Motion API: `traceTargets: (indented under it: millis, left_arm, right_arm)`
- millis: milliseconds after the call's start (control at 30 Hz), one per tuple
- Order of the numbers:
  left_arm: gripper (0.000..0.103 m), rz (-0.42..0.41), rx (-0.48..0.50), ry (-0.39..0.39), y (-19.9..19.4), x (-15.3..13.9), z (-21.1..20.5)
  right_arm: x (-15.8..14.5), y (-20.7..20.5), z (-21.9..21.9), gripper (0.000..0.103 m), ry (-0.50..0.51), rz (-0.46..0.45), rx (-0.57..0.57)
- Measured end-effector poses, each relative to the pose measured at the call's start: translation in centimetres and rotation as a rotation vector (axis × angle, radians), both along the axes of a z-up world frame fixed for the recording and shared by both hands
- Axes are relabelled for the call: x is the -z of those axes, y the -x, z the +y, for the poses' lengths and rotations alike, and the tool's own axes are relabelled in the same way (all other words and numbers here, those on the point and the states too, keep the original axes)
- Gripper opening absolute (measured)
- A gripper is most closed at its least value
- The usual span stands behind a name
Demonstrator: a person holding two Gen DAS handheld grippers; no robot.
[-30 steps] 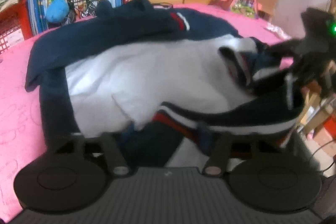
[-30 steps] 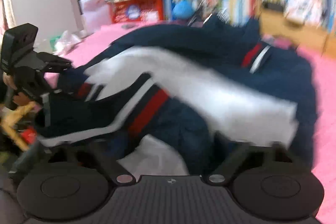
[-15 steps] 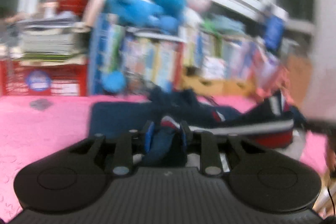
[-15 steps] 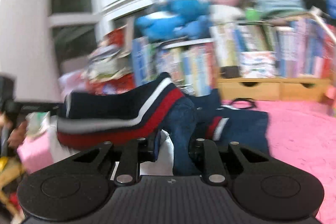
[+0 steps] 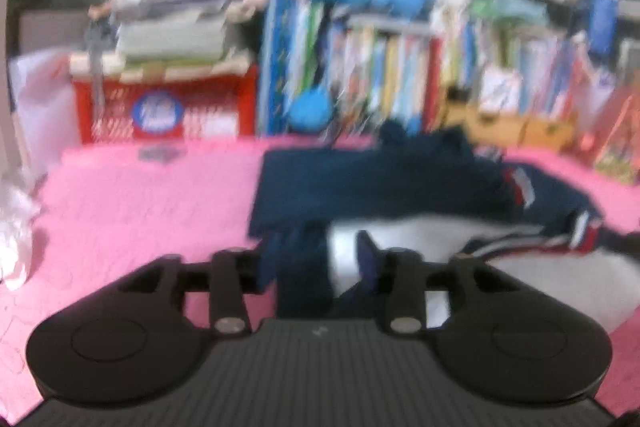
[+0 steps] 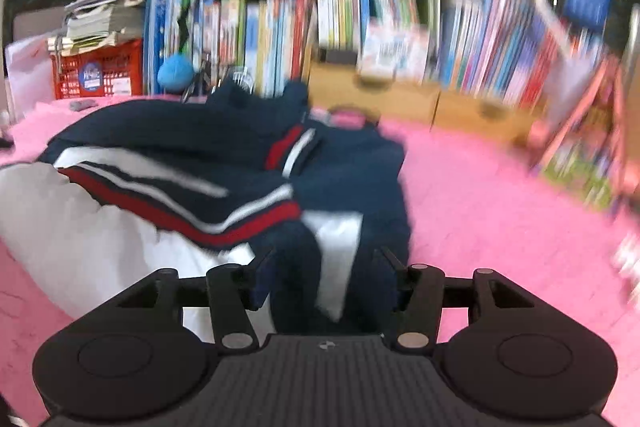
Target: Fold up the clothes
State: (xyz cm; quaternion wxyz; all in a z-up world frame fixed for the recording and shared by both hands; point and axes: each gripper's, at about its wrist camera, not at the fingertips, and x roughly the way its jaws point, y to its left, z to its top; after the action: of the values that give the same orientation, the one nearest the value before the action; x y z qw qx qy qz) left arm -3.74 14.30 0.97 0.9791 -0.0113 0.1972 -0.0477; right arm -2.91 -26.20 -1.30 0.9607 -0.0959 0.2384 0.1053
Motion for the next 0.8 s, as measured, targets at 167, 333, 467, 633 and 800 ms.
traceTargets:
  millis: [167, 333, 467, 633, 800]
  left_arm:
    - [0.06, -0.018, 0.155, -0.082, 1.1, 0.2, -5.0]
    - [0.062, 0.048, 0.16, -0.334, 0.7, 3.9, -9.2]
    - [0.068, 0.085, 0.123, -0.384, 1.2, 5.6, -8.1]
    - [0.069, 0.078, 0.035, -0.356, 1.8, 3.7, -5.0]
    - [0.072, 0.13, 0.026, -0.085, -0.9, 0.6, -0.9]
  right_arm:
    - [-0.1, 1.8, 4.0, 0.06, 0.035, -0.093, -0.159]
    - [1.4, 1.8, 5.3, 0.06, 0.052, -0.032, -0.179]
    - [2.7, 1.6, 5.0, 0.059, 0.088, 0.027, -0.145]
    - [2.3, 1.9, 1.6, 0.059, 0.071, 0.111, -0.097]
    - [-0.6, 1.6, -0.5, 0.061, -0.05, 0.082, -0.11]
